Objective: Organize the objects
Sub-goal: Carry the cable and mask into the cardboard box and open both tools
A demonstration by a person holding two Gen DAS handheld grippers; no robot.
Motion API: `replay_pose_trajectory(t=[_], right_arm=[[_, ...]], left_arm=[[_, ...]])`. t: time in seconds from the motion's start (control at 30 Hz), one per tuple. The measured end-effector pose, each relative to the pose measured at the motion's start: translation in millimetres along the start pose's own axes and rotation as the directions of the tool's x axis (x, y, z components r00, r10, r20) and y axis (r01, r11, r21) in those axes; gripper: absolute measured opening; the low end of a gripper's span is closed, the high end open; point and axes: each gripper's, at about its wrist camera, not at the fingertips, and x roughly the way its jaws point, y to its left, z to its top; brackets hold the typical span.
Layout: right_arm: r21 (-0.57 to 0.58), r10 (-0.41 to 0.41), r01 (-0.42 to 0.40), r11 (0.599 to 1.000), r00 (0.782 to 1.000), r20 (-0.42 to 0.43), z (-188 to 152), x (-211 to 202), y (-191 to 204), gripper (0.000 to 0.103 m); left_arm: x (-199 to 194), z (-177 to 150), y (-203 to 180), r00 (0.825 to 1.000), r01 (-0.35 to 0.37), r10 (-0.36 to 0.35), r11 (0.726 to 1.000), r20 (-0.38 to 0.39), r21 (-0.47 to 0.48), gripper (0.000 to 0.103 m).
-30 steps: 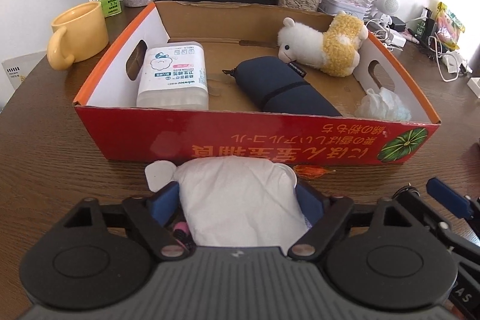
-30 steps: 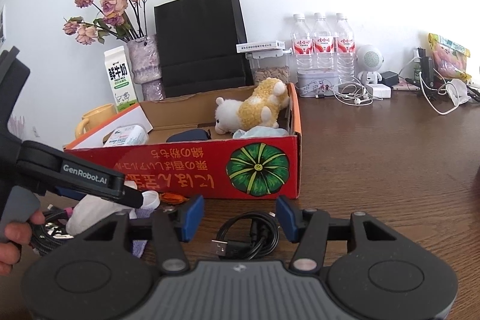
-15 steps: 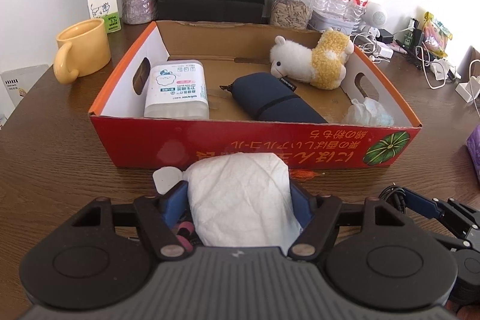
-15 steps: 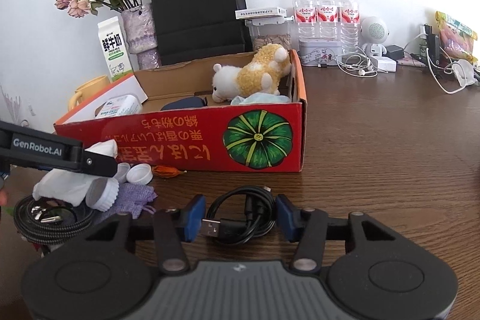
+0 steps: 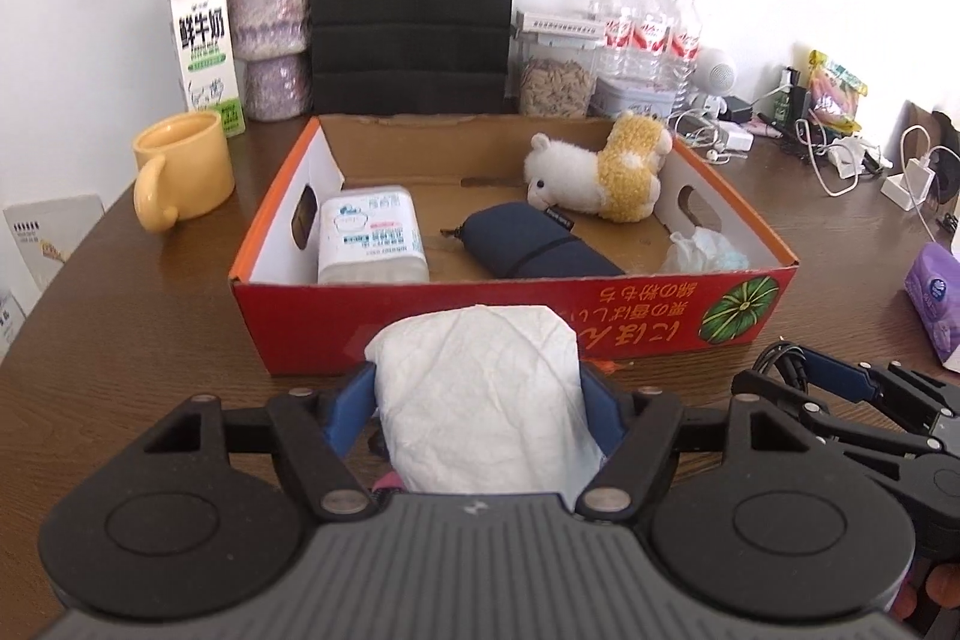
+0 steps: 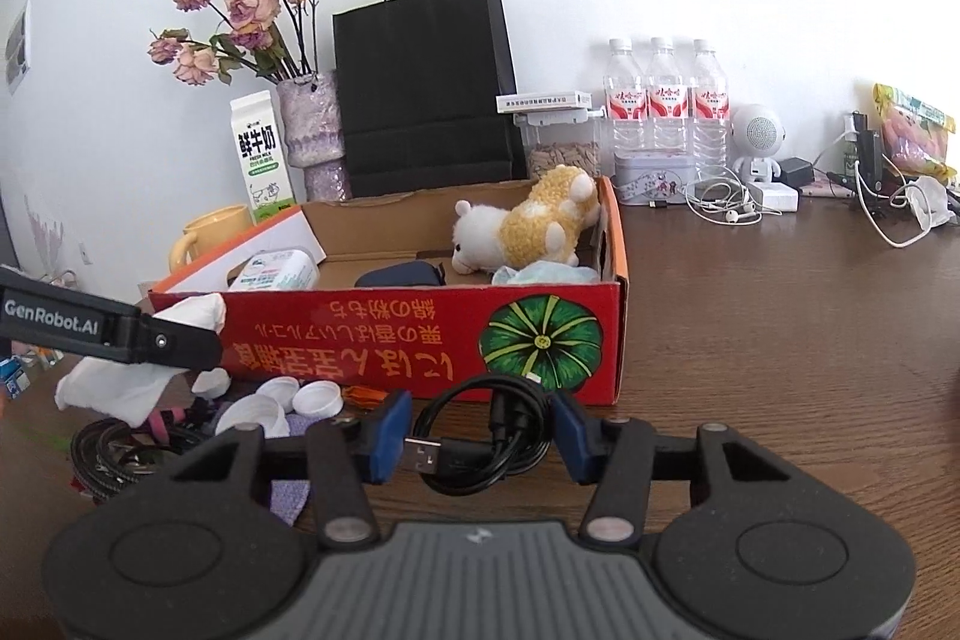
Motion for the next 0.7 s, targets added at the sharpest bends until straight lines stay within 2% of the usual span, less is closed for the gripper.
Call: replay_pose_trajectory(t=[0.3, 0.7], right_arm=[[-0.021, 0.015, -0.014, 1.000, 0.999, 0.047, 23.1, -5.3, 11.7, 0.050], [-0.066, 0.007, 0.001, 0.998, 0.994, 0.110, 70.3, 20.7, 29.1, 0.050]], left_arm=[[-15.1, 15.6, 0.9, 0.995, 0.014, -0.016, 1.000, 0.095, 0.022, 0.073], [1.3, 47.8, 14.8, 0.985, 0.023, -0.024, 1.000, 0.172, 0.010, 0.073]])
